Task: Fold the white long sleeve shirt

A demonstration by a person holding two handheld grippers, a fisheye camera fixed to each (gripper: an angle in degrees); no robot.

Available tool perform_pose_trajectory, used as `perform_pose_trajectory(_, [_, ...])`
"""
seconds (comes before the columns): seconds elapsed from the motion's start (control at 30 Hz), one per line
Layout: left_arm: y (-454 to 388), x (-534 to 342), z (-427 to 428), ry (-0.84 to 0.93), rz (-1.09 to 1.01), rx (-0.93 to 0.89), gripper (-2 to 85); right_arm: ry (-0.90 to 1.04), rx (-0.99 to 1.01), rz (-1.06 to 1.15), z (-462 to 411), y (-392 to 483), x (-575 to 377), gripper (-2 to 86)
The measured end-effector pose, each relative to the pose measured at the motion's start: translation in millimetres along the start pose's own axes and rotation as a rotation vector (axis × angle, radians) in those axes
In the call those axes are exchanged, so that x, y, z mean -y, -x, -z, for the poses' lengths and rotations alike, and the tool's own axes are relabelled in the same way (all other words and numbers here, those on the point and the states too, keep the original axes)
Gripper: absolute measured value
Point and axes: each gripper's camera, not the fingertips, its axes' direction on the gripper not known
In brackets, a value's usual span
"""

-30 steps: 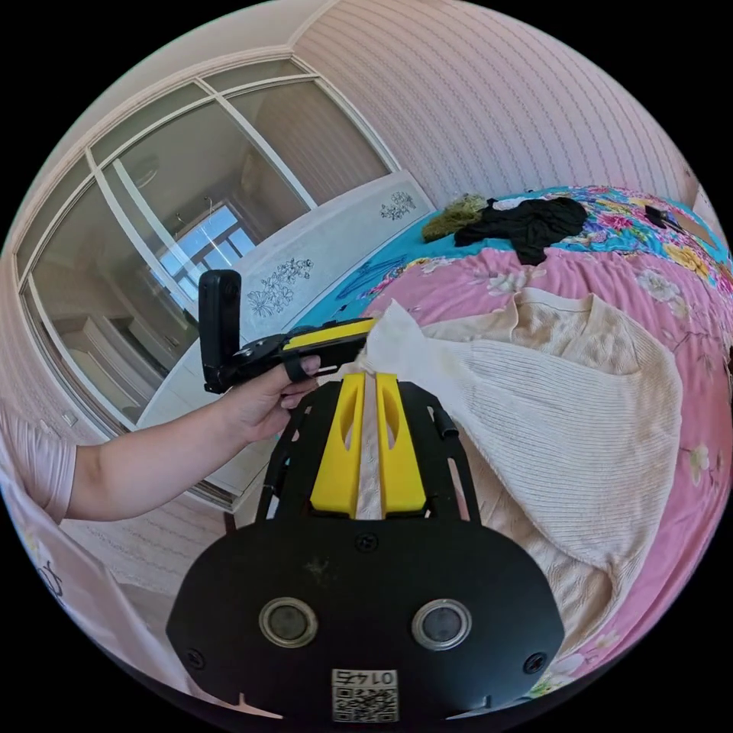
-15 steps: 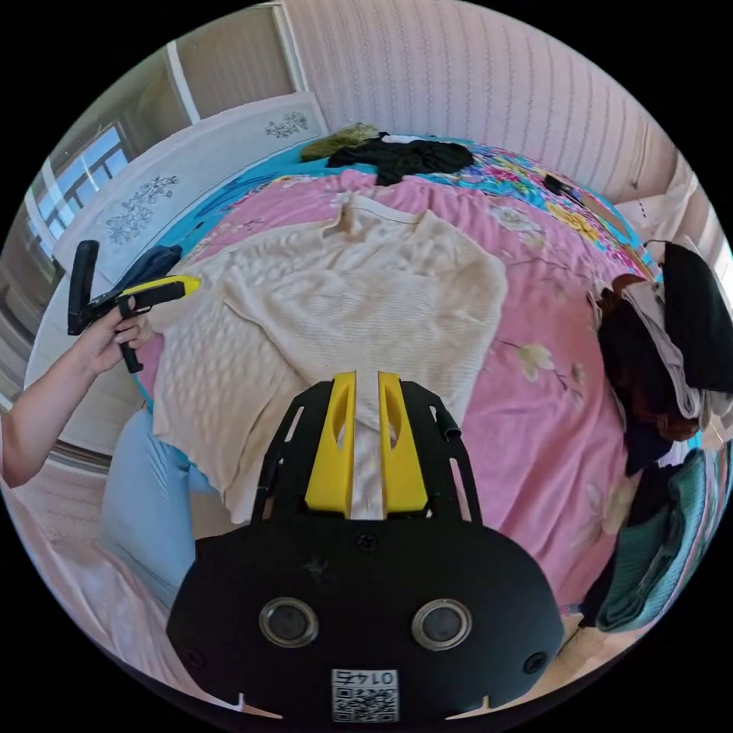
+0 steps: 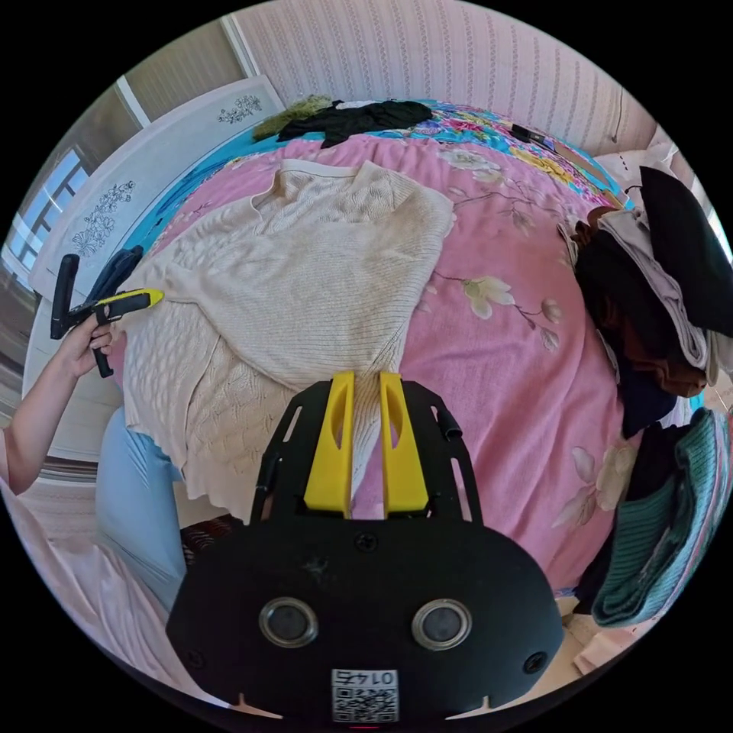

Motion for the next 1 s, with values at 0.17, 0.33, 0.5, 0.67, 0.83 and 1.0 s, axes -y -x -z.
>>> perform_pose_trajectory(0.17, [18.4, 71.0, 31.9, -0.066, -0.145, 0.154, -0.6, -0.172, -0.016, 0.118, 19.0, -0.4, 79.5, 6.4])
perform_pose_trajectory(0.33, [24.0, 157.1, -31.1, -0.046, -0.191, 0.116, 4.0, -0.137, 0.032, 0.18, -20.0, -0.5, 195.0, 8.2])
perform_pose_trajectory(0.5, [8.2, 212.7, -95.4, -0.007, -0.309, 0.133, 7.3, -0.05, -0.001, 0.206, -69.0, 9.0, 284.5, 8.9])
perform_pose_trajectory(0.67, [21.5, 233.3, -135.0, 0.146, -0.301, 0.022, 2.9, 0.1, 0.008, 0.22, -125.1, 23.4, 327.6, 7.6])
perform_pose_trajectory(0.83, [27.7, 237.5, -97.3, 0.061, -0.339, 0.163, -0.6, -0.014, 0.019, 0.231, -114.2, 21.7, 330.9, 1.2])
perform_pose_trajectory(1.0, [48.4, 227.5, -110.7, 0.098, -0.263, 0.23, -0.9, -0.012, 0.027, 0.143, -133.9, 10.2, 334.5, 0.6])
